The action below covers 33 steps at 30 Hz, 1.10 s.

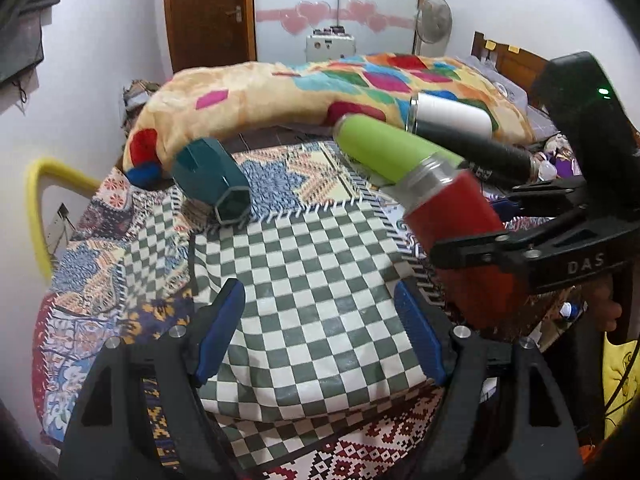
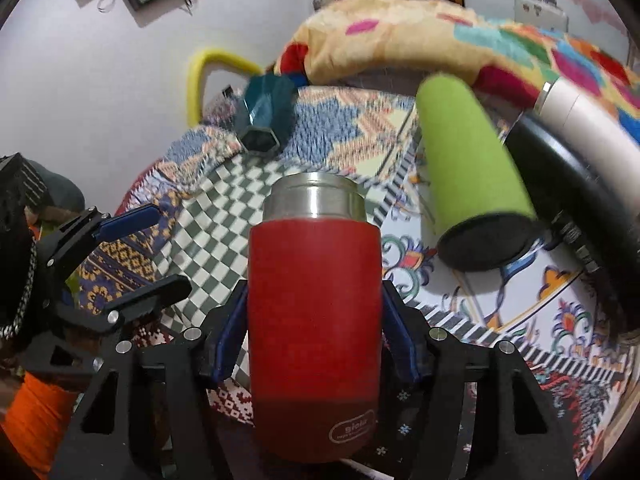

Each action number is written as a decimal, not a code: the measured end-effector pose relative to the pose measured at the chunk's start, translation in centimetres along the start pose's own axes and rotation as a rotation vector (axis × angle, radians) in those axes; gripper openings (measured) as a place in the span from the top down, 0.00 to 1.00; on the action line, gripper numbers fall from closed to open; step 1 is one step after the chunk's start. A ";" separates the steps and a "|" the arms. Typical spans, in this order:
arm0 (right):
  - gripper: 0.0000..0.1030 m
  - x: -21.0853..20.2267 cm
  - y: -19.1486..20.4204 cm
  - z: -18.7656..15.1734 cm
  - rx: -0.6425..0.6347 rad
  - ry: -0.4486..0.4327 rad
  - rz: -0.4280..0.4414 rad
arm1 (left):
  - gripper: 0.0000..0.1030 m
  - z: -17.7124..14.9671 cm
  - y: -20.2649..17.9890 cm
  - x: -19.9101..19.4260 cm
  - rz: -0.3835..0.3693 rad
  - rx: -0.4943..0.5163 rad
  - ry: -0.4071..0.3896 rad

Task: Flip cup upright
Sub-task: 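Rotate the red bottle with the right gripper until its open mouth faces up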

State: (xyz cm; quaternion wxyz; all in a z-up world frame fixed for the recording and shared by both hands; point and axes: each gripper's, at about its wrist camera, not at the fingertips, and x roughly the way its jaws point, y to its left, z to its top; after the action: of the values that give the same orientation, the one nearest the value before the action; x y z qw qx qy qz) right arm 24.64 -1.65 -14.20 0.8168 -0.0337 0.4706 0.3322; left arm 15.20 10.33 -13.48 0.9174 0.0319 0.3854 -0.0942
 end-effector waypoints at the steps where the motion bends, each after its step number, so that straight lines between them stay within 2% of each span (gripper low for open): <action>1: 0.43 -0.4 0.0 0.0 -0.009 -0.019 -0.005 | 0.25 0.1 0.0 -0.2 0.005 -0.001 -0.009; 5: 0.43 -2.7 0.9 0.0 -0.064 -0.123 -0.046 | 0.25 0.5 0.0 -0.6 0.013 -0.010 -0.034; 11: 0.43 -4.0 1.5 0.4 -0.117 -0.221 -0.111 | 0.25 0.8 0.5 -0.9 0.018 -0.047 -0.057; 16: 0.43 -2.7 1.5 0.3 -0.138 -0.202 -0.125 | 0.25 1.0 0.9 -1.2 0.009 -0.075 -0.073; 21: 0.43 -0.8 1.2 -1.0 -0.148 -0.141 -0.123 | 0.24 1.0 1.1 -1.4 0.001 -0.092 -0.087; 26: 0.42 -0.8 1.5 -1.1 -0.156 -0.167 -0.133 | 0.22 0.9 1.0 -1.7 0.004 -0.098 -0.103; 31: 0.40 -0.2 1.2 -1.1 -0.123 -0.167 -0.095 | 0.22 0.9 0.7 -2.4 0.008 -0.097 -0.123; 33: 0.40 -0.1 1.4 -1.2 -0.123 -0.175 -0.111 | 0.22 0.9 0.5 -2.9 0.013 -0.092 -0.134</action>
State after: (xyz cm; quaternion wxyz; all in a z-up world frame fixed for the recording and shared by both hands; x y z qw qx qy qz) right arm 22.87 -1.05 -14.42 0.8682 -0.0805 0.3737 0.3165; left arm 13.97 11.15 -10.81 0.9422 -0.0143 0.3267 -0.0724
